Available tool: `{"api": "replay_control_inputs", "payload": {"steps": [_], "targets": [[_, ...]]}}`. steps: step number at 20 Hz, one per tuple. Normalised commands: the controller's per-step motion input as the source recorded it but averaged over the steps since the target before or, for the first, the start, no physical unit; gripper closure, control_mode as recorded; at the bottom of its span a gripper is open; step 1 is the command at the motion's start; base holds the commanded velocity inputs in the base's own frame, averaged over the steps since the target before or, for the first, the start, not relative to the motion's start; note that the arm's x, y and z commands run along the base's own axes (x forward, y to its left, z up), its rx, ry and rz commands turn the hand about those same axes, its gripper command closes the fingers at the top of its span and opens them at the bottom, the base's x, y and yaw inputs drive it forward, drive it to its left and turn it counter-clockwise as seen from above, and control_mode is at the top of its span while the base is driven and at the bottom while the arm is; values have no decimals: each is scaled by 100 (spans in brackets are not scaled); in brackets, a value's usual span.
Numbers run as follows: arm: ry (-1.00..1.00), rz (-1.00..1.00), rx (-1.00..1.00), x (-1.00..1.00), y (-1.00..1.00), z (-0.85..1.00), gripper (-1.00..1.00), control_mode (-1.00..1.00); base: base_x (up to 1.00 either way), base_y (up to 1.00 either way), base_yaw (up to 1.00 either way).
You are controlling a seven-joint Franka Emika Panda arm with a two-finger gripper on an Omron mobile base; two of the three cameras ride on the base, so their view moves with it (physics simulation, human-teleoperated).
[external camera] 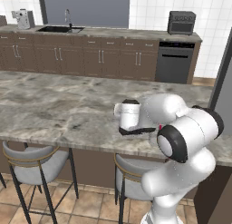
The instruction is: Take a straw from the drawer in front and place it inside the glass cup on the dining counter.
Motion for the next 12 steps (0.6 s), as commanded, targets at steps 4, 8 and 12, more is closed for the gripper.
{"api": "replay_control_inputs", "payload": {"steps": [4, 8, 12], "targets": [[-12, 0, 4, -4, 1, 89, -100, -100, 0, 0, 0], [-15, 0, 7, 0, 8, 94, -100, -100, 0, 0, 0], [-17, 0, 2, -16, 5, 100, -100, -100, 0, 0, 0]]}}
